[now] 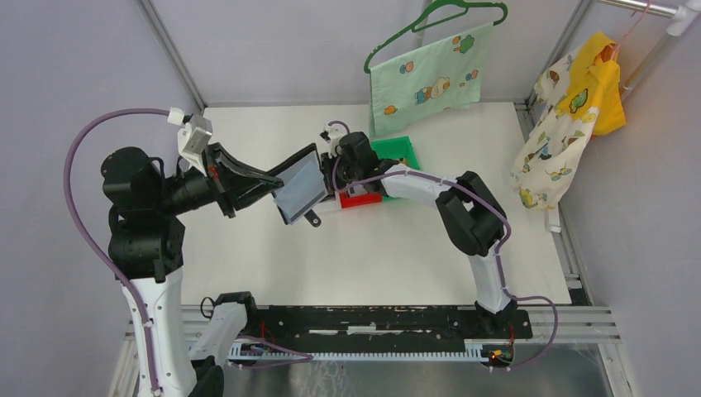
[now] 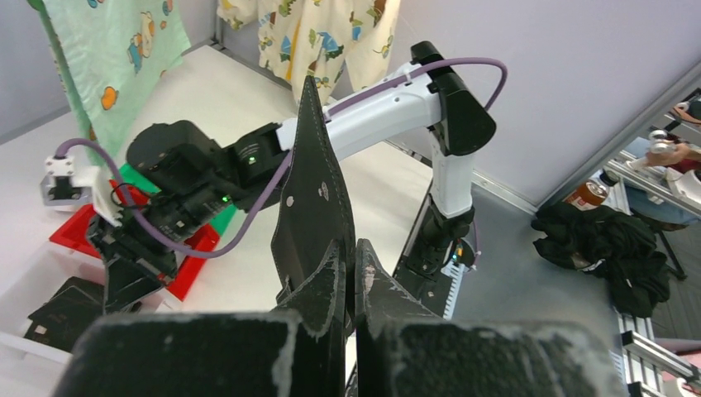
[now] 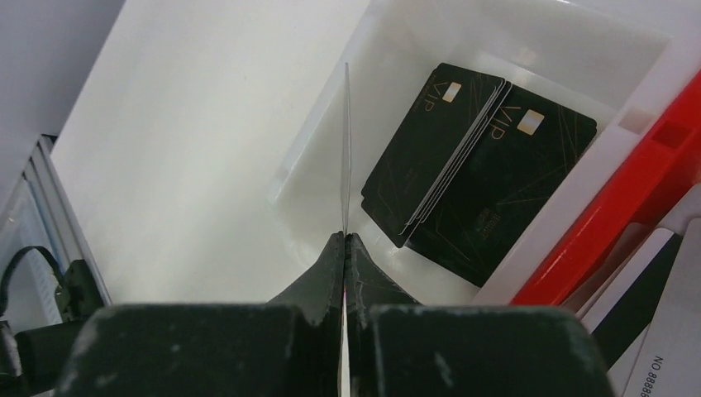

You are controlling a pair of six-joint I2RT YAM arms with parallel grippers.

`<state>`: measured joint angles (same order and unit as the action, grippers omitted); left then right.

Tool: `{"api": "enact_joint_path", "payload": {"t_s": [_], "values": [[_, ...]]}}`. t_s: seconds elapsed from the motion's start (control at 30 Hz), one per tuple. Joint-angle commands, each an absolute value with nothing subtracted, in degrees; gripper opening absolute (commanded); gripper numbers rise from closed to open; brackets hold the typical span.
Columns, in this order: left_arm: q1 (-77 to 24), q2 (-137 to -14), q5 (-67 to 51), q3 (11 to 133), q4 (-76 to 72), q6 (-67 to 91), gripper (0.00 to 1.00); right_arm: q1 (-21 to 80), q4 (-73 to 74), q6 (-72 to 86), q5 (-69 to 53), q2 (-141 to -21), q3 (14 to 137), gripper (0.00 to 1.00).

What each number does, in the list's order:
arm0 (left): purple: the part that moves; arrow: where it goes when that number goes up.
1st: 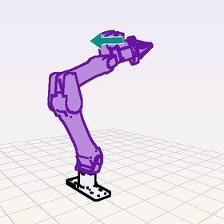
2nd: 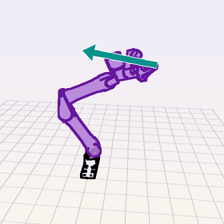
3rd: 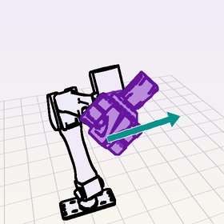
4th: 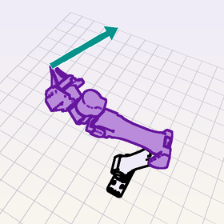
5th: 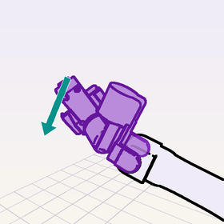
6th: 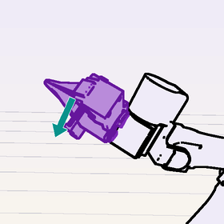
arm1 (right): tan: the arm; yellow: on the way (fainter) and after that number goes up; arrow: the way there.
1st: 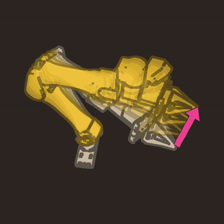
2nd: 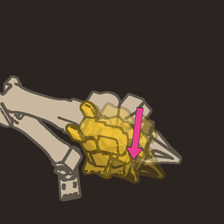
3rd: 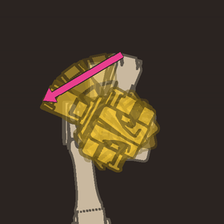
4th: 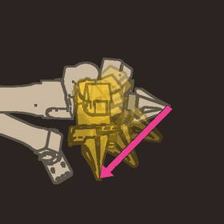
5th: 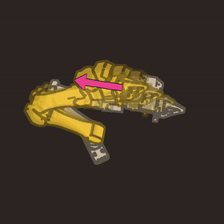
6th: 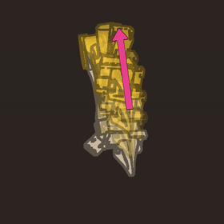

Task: Take the credit cards out of the card holder
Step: Place the credit card in the storage box.

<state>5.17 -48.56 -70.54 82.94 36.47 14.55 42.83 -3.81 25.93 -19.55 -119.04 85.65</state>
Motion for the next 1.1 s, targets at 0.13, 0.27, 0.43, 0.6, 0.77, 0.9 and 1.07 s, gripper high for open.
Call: {"api": "enact_joint_path", "payload": {"t_s": [0.13,0.27,0.43,0.6,0.77,0.9,1.07], "values": [[5.32,-48.25,-74.42,82.72,32.99,18.40,0.02,44.21,2.55,20.88,-14.32,-123.40,95.10,0.00],[5.29,-48.23,-74.68,81.96,31.54,20.24,0.02,44.30,3.75,19.77,-11.86,-124.16,96.44,0.05],[5.32,-48.29,-74.83,81.62,30.31,22.16,0.02,44.34,3.81,18.59,-9.63,-123.14,96.53,0.23],[5.36,-48.21,-74.97,81.62,29.71,22.78,0.02,44.36,6.13,17.42,-7.70,-122.30,97.52,0.36],[5.28,-48.47,-75.23,81.24,29.71,23.18,0.02,43.56,1.92,15.95,-9.99,-111.94,91.88,0.60],[5.41,-48.45,-75.82,81.35,29.71,23.68,0.02,40.73,-8.74,14.02,-17.04,-95.83,79.63,0.80],[5.25,-48.31,-76.52,80.99,29.11,25.09,0.02,36.08,-14.18,8.93,-28.36,-80.59,69.60,0.98]]}}
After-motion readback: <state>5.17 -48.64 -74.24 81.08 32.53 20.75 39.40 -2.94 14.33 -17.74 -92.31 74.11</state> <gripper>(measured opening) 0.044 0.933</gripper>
